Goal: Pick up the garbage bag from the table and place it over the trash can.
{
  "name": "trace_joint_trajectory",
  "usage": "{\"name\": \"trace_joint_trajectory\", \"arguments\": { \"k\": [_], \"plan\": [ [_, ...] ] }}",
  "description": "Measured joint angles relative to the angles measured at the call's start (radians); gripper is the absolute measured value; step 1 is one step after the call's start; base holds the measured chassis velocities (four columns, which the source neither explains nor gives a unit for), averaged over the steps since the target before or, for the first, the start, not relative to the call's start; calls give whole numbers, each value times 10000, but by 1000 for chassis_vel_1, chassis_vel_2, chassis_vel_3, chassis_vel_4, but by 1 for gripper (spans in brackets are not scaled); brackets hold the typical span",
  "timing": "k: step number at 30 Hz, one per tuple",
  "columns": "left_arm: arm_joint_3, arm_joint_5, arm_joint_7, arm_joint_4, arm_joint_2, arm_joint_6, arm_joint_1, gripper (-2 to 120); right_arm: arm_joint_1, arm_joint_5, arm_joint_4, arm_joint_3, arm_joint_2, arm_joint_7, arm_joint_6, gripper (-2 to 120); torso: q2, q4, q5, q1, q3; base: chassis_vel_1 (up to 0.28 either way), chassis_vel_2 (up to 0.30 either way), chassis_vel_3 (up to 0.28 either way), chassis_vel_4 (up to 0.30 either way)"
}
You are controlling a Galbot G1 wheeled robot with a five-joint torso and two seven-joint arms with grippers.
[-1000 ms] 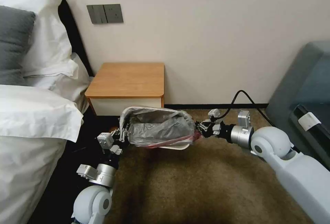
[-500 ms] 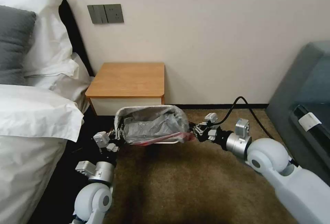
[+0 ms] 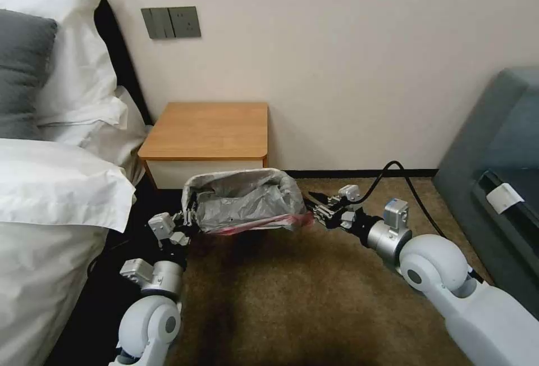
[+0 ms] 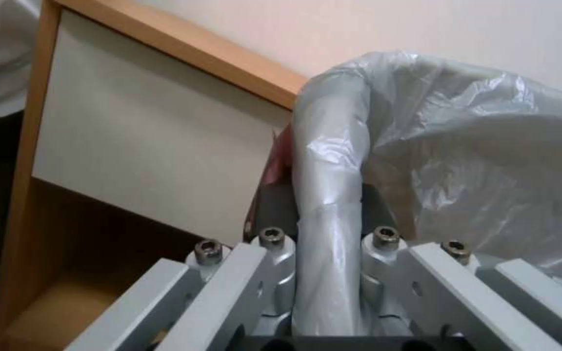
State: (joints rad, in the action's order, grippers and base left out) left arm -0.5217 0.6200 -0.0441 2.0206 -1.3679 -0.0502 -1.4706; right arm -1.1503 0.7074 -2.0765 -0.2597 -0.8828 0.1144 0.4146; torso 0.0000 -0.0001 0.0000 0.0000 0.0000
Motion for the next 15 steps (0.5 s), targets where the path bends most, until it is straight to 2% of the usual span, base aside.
{"name": "trace_joint_trajectory", "arguments": {
  "k": [1,2,5,6,8,9,11,15],
  "plan": [
    [-19,0,0,-2,0,2,4,7,-82,-18,-114,-79,31,0,-66,59,0,0,0,0,0,0,0,0,0],
    [-19,0,0,-2,0,2,4,7,-82,-18,-114,-79,31,0,-66,59,0,0,0,0,0,0,0,0,0],
    [-67,4,0,-62,-4,3,22,7,-363,-30,-458,-253,165,22,-195,74,0,1,0,0,0,0,0,0,0],
    [-67,4,0,-62,-4,3,22,7,-363,-30,-458,-253,165,22,-195,74,0,1,0,0,0,0,0,0,0],
    [-119,9,-6,-107,-7,4,47,7,-563,-79,-660,-514,186,178,-285,84,0,0,1,0,0,0,0,0,0],
    [-119,9,-6,-107,-7,4,47,7,-563,-79,-660,-514,186,178,-285,84,0,0,1,0,0,0,0,0,0],
    [-161,-2,-20,-124,-3,19,59,7,-809,-70,-1001,-986,280,694,-330,95,0,0,1,-1,0,0,0,0,0],
    [-189,-33,-46,-130,8,26,66,7,-1034,1,-1453,-1267,524,1466,-274,100,0,0,-1,0,0,0,0,0,0]
  ]
}}
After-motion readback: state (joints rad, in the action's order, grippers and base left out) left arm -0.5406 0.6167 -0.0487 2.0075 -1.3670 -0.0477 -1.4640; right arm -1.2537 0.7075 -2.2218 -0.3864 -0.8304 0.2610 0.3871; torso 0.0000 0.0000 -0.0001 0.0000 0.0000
